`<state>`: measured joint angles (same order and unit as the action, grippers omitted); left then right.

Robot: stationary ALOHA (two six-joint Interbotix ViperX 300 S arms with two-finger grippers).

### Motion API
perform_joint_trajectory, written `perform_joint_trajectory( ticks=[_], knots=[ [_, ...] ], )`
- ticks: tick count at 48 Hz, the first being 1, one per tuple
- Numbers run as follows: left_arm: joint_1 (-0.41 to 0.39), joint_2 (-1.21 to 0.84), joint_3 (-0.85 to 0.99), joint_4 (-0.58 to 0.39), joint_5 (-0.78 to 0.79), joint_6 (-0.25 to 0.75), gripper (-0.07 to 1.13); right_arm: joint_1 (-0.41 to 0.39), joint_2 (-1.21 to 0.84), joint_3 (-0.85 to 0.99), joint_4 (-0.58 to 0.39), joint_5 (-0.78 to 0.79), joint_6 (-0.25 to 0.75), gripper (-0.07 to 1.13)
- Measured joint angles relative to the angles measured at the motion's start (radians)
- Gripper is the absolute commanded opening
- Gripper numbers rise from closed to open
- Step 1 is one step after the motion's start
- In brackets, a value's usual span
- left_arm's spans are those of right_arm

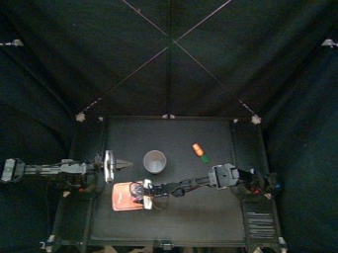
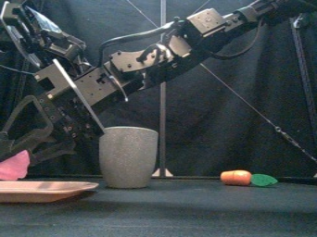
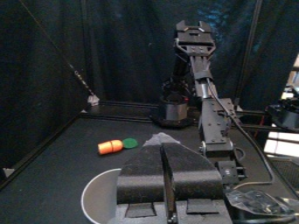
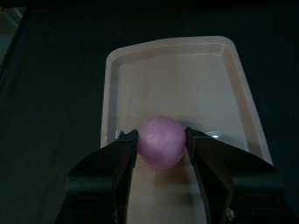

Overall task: Pick the pink ball then place it on the pink plate
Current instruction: Drop pink ball on the pink plate and return to neutral

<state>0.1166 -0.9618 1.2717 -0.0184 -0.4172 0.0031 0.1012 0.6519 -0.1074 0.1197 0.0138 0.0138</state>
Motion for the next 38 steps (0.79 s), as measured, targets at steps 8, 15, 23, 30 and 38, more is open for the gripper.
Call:
perform_joint_trajectory(
  ticks=[8,15,23,30,38],
  knots=[
    [0.000,0.000,-0.002,0.002,0.000,-0.002,0.02,-0.011,0.000,0.000,0.000,0.000,0.003,0.91],
    [-0.002,0.000,0.003,0.000,0.000,-0.003,0.02,-0.012,0.000,0.000,-0.009,0.000,0.003,0.97],
    [-0.003,0.000,0.003,0.002,0.000,-0.003,0.02,-0.012,-0.003,0.006,-0.034,-0.003,-0.008,0.97],
    [-0.003,0.000,0.006,0.000,0.002,-0.002,0.02,-0.011,-0.064,0.086,-0.089,-0.074,-0.002,0.97],
    [-0.005,0.002,0.008,0.002,0.000,-0.003,0.02,-0.009,-0.236,0.259,-0.095,-0.247,0.005,0.97]
  ],
)
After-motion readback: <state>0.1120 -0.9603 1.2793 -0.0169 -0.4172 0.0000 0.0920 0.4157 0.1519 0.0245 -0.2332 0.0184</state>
